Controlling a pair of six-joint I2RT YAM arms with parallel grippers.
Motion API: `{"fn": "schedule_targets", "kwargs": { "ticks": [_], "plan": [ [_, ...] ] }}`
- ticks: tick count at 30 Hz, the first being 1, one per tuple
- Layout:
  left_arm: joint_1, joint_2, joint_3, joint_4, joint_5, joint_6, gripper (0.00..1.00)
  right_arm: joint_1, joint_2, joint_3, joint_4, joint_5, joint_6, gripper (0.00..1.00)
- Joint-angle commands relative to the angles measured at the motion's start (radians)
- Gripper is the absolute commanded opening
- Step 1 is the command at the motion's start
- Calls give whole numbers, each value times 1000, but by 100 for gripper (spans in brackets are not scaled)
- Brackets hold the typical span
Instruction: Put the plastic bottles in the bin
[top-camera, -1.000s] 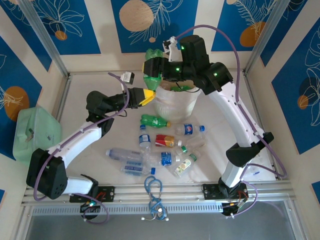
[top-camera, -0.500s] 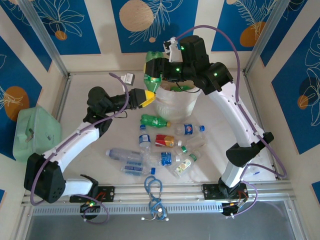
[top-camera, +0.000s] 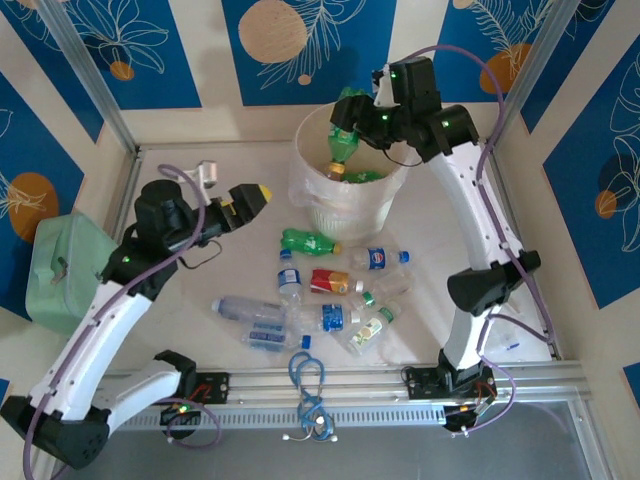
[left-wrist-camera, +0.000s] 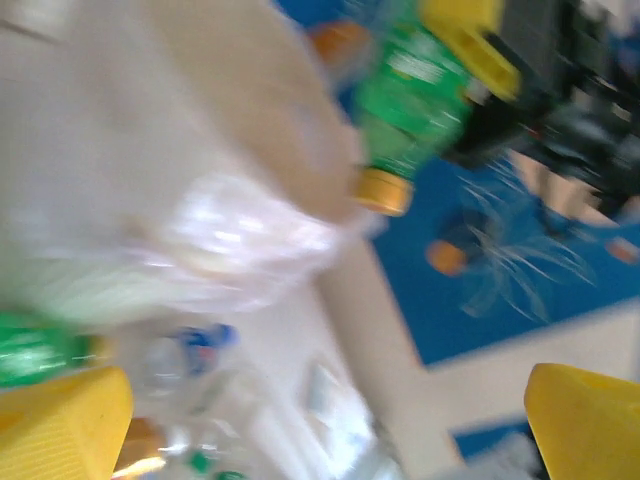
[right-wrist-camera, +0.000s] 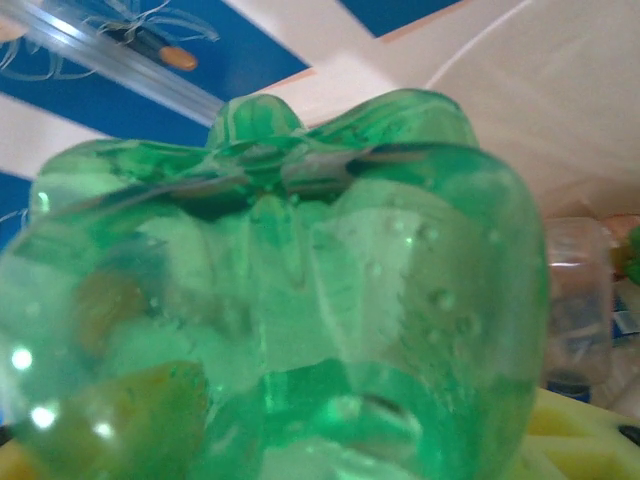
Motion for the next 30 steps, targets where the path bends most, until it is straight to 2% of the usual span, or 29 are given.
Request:
{"fn": "schedule_targets", "kwargs": {
  "ticks": [1, 7, 9, 13, 17, 24, 30],
  "plan": [
    [29, -14, -11, -506, -365, 46, 99, -29, 83, 95, -83, -29, 16, 58],
    [33, -119, -124, -592, -394, -29, 99, -59, 213, 206, -129, -59, 10, 59],
    [33, -136, -156, -619, -396, -58, 99, -65, 235, 207, -125, -74, 17, 63],
    [32, -154, -230, -637, -364, -130, 97, -64, 260, 204, -130, -77, 20, 79],
    [32, -163, -315, -627, -326, -197, 95, -64, 258, 203, -133, -72, 19, 82],
    [23, -168, -450, -529, -248, -318, 92, -47, 187, 203, -159, -36, 0, 82],
    [11, -102, -490, -429, -219, -377, 92, 18, 7, 43, -148, 47, -41, 82]
  ]
}}
